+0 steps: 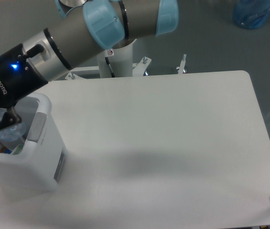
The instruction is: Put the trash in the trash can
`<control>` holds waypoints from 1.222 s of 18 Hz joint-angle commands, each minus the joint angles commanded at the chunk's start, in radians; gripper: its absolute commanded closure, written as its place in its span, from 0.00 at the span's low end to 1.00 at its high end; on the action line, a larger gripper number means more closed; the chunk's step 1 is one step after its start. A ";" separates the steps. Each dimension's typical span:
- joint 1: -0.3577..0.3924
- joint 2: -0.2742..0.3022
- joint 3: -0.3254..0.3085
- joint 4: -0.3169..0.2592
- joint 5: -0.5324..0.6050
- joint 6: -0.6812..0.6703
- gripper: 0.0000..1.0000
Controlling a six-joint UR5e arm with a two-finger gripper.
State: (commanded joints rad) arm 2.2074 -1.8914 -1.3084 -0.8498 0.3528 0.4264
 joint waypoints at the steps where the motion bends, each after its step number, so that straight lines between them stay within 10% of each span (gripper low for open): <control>1: 0.000 0.002 -0.008 0.000 0.000 0.000 0.00; 9: 0.023 0.041 -0.104 0.000 0.003 0.000 0.00; 22: 0.356 0.074 -0.103 -0.005 0.053 0.078 0.00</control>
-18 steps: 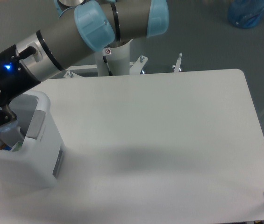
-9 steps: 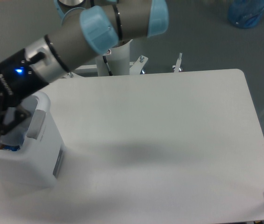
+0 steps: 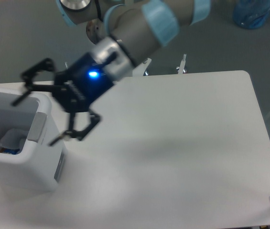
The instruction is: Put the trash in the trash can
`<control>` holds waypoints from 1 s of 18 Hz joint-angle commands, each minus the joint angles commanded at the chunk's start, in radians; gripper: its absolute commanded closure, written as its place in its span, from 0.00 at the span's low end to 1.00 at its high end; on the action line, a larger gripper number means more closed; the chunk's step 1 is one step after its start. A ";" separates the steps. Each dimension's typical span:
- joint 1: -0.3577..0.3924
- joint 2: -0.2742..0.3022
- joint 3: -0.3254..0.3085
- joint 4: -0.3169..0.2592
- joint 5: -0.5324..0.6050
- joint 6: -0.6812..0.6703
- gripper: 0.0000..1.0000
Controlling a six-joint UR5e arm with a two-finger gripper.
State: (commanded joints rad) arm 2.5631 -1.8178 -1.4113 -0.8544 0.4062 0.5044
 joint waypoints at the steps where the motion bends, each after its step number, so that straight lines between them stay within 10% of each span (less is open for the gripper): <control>1: 0.011 0.000 0.000 0.000 0.037 0.017 0.00; 9: 0.011 0.031 -0.060 -0.021 0.469 0.287 0.00; 18: 0.067 0.055 -0.264 -0.074 0.902 0.666 0.00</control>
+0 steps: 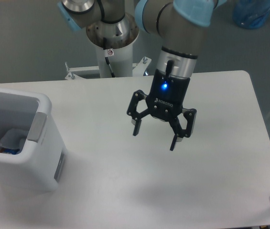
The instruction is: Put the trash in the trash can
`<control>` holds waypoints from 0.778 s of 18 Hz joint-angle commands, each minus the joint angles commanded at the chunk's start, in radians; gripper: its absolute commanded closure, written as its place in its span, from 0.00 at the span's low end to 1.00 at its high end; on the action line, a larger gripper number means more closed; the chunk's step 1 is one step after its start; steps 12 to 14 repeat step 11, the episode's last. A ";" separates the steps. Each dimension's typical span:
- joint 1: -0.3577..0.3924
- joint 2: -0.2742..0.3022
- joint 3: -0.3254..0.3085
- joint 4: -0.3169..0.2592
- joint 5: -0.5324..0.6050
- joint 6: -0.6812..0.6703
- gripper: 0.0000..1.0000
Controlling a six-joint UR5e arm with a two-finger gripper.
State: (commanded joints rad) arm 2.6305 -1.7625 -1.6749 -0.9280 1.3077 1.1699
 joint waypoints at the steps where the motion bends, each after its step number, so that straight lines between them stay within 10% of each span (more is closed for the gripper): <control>1: 0.026 -0.005 -0.021 0.001 0.065 0.048 0.00; 14: 0.072 -0.018 -0.034 -0.002 0.120 0.108 0.00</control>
